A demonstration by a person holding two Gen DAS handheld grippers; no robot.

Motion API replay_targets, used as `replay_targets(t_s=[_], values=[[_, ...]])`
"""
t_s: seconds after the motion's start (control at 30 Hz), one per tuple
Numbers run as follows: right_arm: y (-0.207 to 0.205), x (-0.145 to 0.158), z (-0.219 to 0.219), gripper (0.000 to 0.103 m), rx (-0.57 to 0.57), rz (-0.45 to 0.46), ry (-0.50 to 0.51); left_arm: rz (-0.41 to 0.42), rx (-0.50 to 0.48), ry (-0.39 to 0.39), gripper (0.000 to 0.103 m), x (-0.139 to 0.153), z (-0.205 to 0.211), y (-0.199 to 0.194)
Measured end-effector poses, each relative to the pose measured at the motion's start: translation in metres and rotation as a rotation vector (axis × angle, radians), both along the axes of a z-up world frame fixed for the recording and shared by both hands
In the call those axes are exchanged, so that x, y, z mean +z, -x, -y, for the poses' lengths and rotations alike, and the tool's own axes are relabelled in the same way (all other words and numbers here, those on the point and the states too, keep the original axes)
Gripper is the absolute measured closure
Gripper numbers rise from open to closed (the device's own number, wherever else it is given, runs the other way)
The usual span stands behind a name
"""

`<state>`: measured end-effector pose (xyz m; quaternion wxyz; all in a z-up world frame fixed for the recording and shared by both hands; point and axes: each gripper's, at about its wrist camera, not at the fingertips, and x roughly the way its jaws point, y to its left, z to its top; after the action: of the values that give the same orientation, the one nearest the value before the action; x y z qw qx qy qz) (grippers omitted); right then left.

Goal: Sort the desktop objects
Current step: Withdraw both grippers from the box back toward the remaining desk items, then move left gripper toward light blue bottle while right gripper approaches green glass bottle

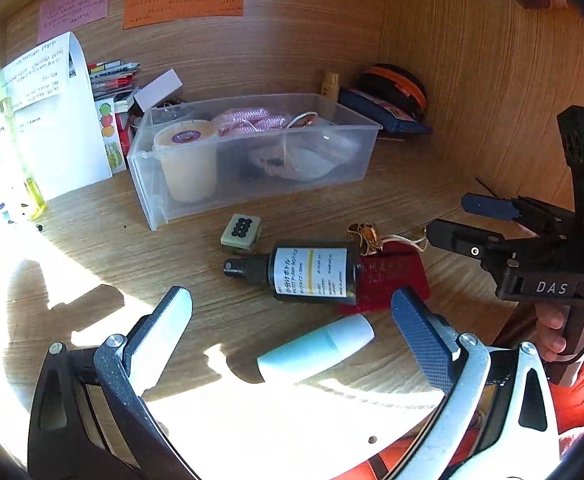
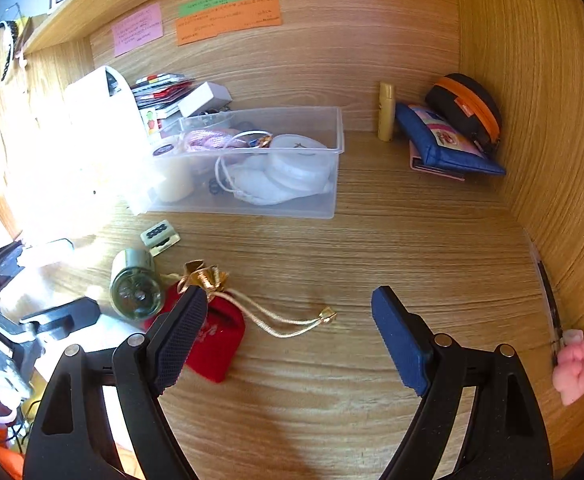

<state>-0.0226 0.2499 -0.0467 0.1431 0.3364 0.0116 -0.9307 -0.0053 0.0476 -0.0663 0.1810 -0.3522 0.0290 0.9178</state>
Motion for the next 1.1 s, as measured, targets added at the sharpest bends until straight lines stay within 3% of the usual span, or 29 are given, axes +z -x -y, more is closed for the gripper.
replay_targets(t_s=[0.23, 0.43, 0.8, 1.1], values=[[-0.013, 0.003, 0.009, 0.017, 0.040, -0.012, 0.021, 0.044, 0.013, 0.026, 0.001, -0.016, -0.012, -0.005], [-0.012, -0.001, 0.011, 0.017, 0.038, -0.002, 0.012, 0.041, 0.098, 0.099, 0.001, -0.028, -0.013, -0.001], [-0.011, -0.005, 0.013, 0.017, 0.041, 0.015, 0.030, 0.075, 0.134, 0.043, 0.001, -0.030, 0.026, -0.008], [-0.011, -0.007, 0.030, 0.017, 0.080, 0.030, 0.033, 0.060, 0.076, 0.043, 0.004, -0.032, 0.009, -0.007]])
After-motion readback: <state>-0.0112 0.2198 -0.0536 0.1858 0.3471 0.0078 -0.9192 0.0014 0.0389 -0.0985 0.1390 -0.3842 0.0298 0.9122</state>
